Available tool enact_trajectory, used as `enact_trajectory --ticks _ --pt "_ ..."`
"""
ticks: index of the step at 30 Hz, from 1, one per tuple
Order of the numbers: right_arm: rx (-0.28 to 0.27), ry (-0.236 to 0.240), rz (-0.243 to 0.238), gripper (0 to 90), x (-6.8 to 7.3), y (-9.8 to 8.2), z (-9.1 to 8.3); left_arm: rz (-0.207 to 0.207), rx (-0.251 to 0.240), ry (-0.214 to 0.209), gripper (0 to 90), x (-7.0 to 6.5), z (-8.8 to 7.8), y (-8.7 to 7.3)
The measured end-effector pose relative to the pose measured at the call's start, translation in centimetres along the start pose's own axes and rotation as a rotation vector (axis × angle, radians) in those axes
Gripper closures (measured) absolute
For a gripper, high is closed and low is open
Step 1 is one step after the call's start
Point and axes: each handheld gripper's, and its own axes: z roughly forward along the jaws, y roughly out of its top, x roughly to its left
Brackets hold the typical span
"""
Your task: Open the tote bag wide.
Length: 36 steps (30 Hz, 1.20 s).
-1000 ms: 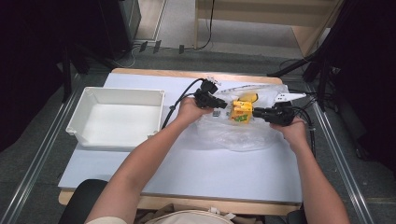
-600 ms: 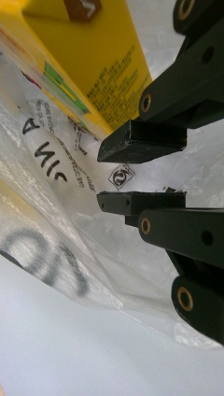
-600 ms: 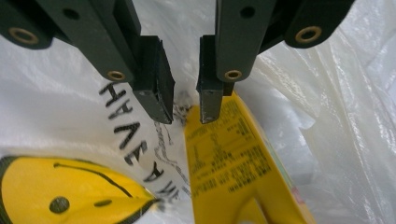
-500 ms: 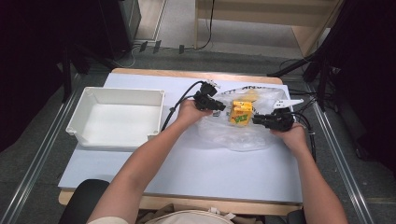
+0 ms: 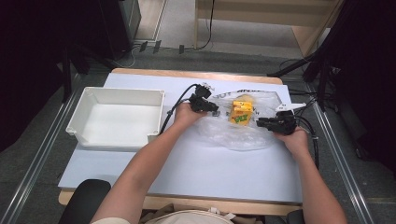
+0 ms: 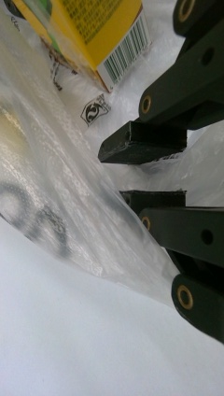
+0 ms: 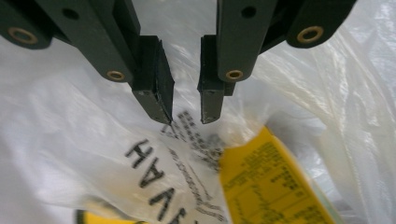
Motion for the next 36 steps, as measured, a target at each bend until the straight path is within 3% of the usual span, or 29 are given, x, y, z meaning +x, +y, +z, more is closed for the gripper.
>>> enact_trajectory --ticks 5,10,15,19,23,28,36 --pt "0.018 -0.072 0.037 82.0 -0.4 -0.7 -0.8 -0.006 -0.015 0.032 75.5 0.5 -0.2 -0.1" --pt "0.015 -0.168 0.082 88.5 -1.1 -1.5 -2.1 -0.060 -0.018 0.051 79.6 1.1 -0.4 -0.1" --pt "0.002 -0.222 0.156 90.0 -1.9 -2.4 -3.4 -0.107 -0.013 0.091 82.3 1.7 -0.8 -0.2" --pt "-0.005 -0.249 0.186 90.0 -2.4 -3.2 -4.3 -0.164 -0.014 0.114 85.3 2.5 -1.2 -0.3" --pt "-0.011 -0.260 0.215 90.0 -2.9 -3.8 -5.1 -0.162 -0.012 0.140 87.2 2.6 -1.3 -0.4" --pt "-0.015 -0.273 0.238 90.0 -3.3 -4.4 -6.0 -0.189 -0.014 0.150 88.5 2.9 -1.4 -0.4" --pt "-0.044 -0.266 0.273 90.0 -3.8 -5.7 -7.2 -0.175 -0.016 0.169 90.0 2.9 -1.4 -0.4"
